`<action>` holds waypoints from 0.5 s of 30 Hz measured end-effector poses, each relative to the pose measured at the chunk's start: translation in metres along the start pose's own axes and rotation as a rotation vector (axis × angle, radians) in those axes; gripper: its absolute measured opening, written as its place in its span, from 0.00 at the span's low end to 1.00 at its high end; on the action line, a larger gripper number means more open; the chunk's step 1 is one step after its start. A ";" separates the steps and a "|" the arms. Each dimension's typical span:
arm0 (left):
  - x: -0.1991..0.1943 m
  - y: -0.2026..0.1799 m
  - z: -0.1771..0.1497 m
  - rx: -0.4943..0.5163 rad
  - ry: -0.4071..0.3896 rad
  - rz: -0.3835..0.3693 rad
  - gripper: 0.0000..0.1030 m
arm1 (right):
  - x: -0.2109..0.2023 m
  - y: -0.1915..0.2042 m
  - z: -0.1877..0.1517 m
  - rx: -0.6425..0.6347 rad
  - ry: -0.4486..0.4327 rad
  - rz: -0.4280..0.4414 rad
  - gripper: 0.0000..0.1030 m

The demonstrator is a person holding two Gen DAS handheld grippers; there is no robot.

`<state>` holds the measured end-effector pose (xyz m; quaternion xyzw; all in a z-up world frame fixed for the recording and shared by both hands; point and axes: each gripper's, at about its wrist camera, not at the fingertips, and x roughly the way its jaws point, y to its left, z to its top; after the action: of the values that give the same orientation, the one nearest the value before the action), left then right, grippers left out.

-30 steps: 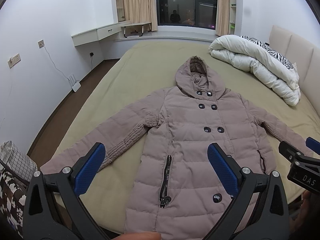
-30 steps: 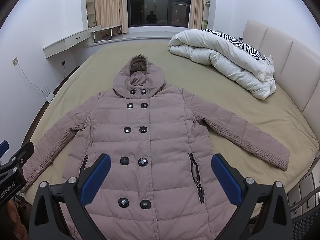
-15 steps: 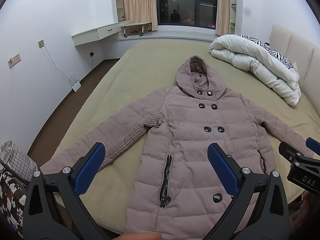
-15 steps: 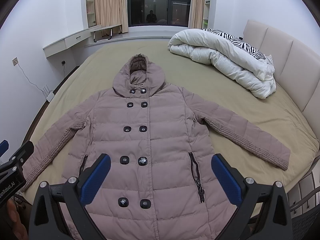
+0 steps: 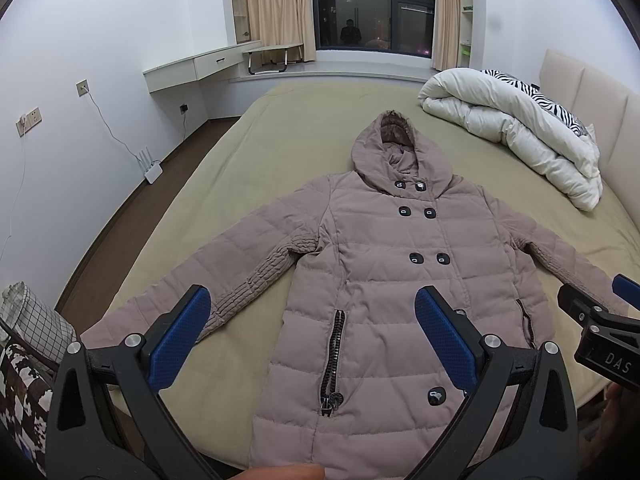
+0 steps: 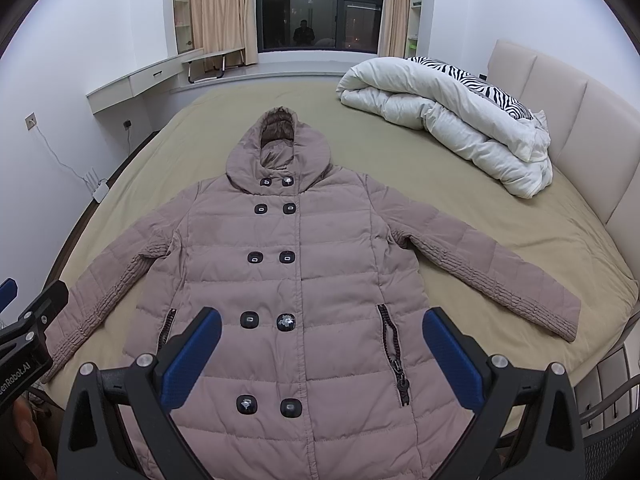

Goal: Fold large clothes

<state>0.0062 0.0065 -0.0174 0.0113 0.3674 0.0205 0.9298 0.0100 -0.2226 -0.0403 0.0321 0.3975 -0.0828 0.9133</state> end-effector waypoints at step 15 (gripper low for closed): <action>0.004 -0.002 -0.002 0.003 -0.002 0.015 1.00 | 0.014 0.005 -0.012 0.003 0.016 0.008 1.00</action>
<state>0.0076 0.0052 -0.0217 0.0154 0.3667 0.0267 0.9298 0.0117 -0.2177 -0.0591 0.0355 0.4046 -0.0796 0.9103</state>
